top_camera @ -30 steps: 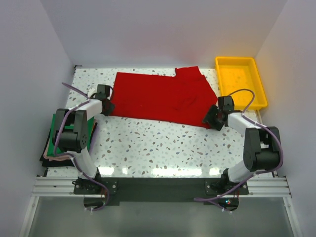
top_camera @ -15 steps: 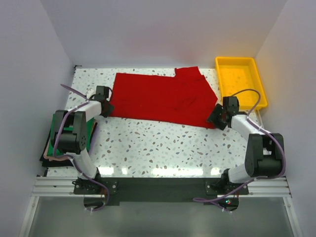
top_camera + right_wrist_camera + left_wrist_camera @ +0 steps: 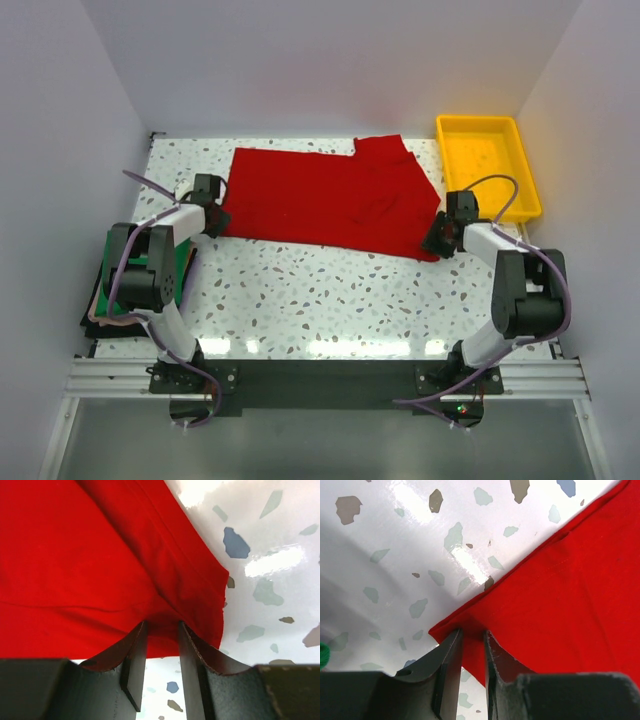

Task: Fold and stack the t-shirts
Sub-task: Fold the tshirt

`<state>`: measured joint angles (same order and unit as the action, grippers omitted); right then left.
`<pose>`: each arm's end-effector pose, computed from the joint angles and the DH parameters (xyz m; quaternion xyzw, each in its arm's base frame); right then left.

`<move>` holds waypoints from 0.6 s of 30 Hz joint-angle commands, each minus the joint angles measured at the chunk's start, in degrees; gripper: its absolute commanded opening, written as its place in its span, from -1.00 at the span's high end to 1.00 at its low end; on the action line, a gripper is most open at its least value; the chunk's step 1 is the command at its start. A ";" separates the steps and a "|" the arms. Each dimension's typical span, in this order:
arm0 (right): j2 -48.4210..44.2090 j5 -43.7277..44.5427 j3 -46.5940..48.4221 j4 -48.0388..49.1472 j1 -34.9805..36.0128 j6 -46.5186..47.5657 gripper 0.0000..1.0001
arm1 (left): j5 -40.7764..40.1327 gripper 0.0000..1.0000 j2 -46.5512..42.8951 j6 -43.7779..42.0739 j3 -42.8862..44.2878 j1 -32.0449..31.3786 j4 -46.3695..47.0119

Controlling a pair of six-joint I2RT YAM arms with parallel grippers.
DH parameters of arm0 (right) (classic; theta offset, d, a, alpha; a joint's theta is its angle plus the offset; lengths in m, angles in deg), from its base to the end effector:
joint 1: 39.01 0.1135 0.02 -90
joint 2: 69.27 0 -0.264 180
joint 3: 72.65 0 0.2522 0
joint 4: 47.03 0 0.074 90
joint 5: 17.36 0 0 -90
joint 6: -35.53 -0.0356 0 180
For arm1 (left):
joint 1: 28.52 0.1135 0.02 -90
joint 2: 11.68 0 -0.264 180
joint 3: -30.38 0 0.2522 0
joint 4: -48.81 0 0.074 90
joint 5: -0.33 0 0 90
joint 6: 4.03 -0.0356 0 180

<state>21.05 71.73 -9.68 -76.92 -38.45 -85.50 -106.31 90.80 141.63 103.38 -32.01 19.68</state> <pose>0.3048 0.0035 0.1695 0.2499 0.9263 0.0841 0.2693 0.3529 -0.0113 0.1549 -0.4540 0.8383 -0.0110 0.3016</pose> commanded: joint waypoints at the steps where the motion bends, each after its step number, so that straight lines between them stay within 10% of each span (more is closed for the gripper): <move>1: 1.87 2.66 2.73 1.36 1.55 1.32 0.30 | -0.58 0.43 0.00 -1.96 0.17 0.85 -2.20; 18: 1.35 7.76 7.48 -2.86 1.90 2.37 1.00 | -0.50 0.43 0.18 -1.96 -0.18 1.03 -2.20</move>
<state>23.15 76.76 -4.69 -79.04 -36.66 -84.01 -105.94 90.80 140.86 103.38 -31.90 19.70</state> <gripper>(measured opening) 0.010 0.282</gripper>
